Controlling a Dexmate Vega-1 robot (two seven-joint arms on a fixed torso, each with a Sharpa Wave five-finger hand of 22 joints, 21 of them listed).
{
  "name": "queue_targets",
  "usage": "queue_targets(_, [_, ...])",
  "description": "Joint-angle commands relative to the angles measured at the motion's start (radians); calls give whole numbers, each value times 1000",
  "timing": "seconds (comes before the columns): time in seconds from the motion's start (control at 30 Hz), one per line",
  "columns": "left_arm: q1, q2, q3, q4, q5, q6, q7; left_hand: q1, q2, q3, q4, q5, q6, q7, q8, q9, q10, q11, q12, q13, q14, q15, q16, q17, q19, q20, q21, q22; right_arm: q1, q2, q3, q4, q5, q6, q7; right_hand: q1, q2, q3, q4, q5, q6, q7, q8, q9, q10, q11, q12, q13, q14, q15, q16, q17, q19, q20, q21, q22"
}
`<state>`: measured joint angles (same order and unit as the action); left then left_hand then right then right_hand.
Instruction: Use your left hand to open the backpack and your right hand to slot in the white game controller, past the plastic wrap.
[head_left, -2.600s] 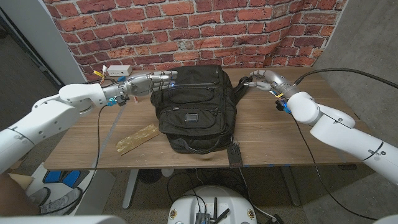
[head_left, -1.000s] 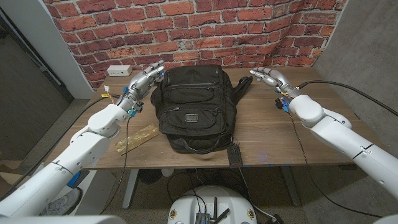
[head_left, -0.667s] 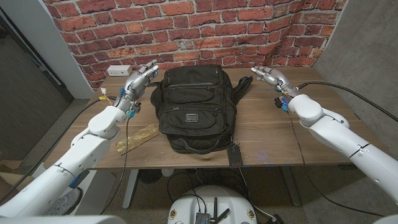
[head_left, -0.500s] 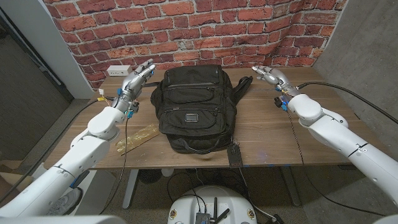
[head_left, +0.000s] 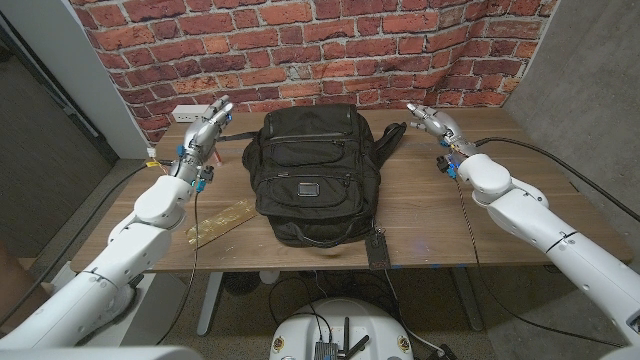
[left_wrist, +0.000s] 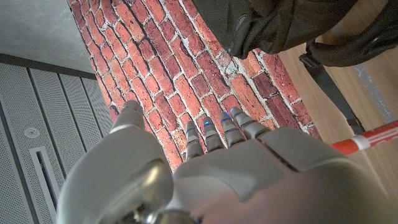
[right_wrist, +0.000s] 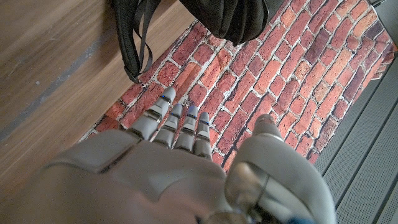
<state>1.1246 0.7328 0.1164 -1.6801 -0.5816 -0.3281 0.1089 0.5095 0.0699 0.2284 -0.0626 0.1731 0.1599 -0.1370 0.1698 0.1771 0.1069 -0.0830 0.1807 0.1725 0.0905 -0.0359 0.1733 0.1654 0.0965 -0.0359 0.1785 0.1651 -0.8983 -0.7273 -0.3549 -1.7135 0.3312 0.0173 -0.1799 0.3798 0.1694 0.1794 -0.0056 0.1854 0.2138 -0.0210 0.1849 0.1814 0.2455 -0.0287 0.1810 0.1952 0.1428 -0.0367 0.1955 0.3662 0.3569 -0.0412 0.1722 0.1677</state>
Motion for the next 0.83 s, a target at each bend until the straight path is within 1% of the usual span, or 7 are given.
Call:
queue_targets(0.03, [-45,-32,9,110,-44,-14,-42,-25,10,3,13,9,-26,21,-2,-2,-27,6,-4,1,-13,0,-2,4,-11,-80,4,4,35,77,-29,110,41,104,21,-13,1,0,11,6,-13,-3,-4,0,-6,-3,0,0,-8,-20,0,0,-9,-21,3,-1])
queue_targets(0.17, [-67,-56,25,150,-64,-26,-63,-41,18,3,17,11,-49,28,-4,-3,-44,11,-6,1,-24,1,-3,4,-15,-80,4,4,52,104,-37,158,61,139,41,-24,0,0,17,7,-19,-7,-5,-1,-12,-7,0,-2,-22,-22,-3,-2,-24,-27,1,-1])
queue_targets(0.37, [-88,-92,47,202,-98,-48,-98,-71,34,2,25,13,-90,48,-4,-4,-72,37,-5,1,-49,8,-4,4,-27,-82,3,4,69,154,-34,243,125,216,91,-45,-1,1,29,9,-38,-10,-8,-2,-26,-9,-1,-4,-40,-27,-5,-5,-50,-29,-1,-1])
queue_targets(0.43, [-91,-102,54,217,-116,-46,-111,-83,39,1,28,14,-113,64,-6,-4,-81,45,-4,1,-52,10,-3,4,-35,-81,1,3,73,172,-33,272,146,241,106,-52,-2,0,33,9,-50,-9,-10,-2,-30,-10,-1,-4,-44,-26,-5,-6,-55,-30,0,-1])
queue_targets(0.6, [-105,-125,77,251,-131,-44,-126,-94,43,0,31,14,-122,69,-3,-4,-91,49,-5,1,-63,17,-4,4,-43,-83,0,3,77,190,-36,311,171,264,126,-62,-3,0,40,10,-61,-7,-11,-2,-37,-13,-1,-5,-51,-24,-5,-8,-61,-30,2,-1])
queue_targets(0.73, [-124,-146,94,284,-145,-47,-145,-110,51,-1,37,15,-134,74,-3,-4,-110,47,-8,0,-79,18,-6,4,-56,-85,-2,3,81,202,-35,338,198,277,147,-72,-4,0,45,11,-69,-6,-11,-3,-43,-14,-2,-6,-56,-23,-4,-10,-69,-31,1,-1])
queue_targets(0.83, [-136,-141,108,295,-166,-21,-184,-138,64,-2,49,18,-163,82,-4,-5,-136,48,-8,0,-108,22,-7,5,-79,-87,-4,4,88,218,-36,370,220,290,167,-82,-5,-1,51,12,-79,-3,-12,-3,-48,-13,-1,-7,-61,-23,-4,-12,-80,-32,0,-1])
